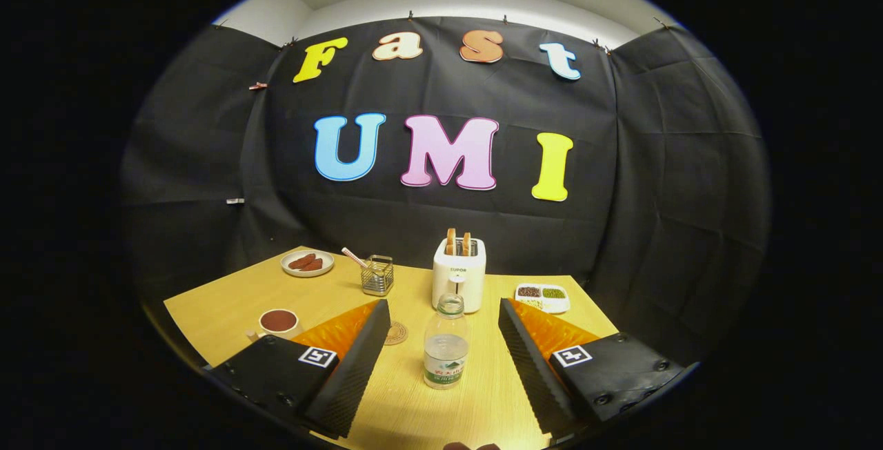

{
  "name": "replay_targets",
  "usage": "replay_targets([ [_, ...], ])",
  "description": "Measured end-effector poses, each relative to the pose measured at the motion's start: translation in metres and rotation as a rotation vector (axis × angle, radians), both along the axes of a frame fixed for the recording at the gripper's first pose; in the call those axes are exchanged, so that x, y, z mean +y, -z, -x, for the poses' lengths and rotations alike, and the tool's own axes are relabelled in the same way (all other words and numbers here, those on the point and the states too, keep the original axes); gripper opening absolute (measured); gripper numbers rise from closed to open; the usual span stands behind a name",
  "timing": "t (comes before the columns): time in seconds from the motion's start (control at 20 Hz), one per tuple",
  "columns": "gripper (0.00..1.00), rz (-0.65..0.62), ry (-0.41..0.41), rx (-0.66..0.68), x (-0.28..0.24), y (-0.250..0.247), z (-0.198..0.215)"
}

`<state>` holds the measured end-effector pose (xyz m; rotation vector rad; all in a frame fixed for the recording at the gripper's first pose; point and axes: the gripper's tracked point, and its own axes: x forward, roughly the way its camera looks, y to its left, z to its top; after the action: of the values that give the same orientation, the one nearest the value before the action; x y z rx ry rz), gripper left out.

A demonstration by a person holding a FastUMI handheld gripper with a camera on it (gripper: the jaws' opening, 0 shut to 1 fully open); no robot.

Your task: Take the bottle from table, then pour the juice into the cup, finally place the bottle on the coaster

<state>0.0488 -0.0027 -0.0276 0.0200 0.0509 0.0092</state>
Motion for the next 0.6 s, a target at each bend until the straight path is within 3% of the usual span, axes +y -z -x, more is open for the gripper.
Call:
replay_targets([
  [0.6,0.97,-0.005,-0.015,0.036,0.005,0.037,-0.05],
])
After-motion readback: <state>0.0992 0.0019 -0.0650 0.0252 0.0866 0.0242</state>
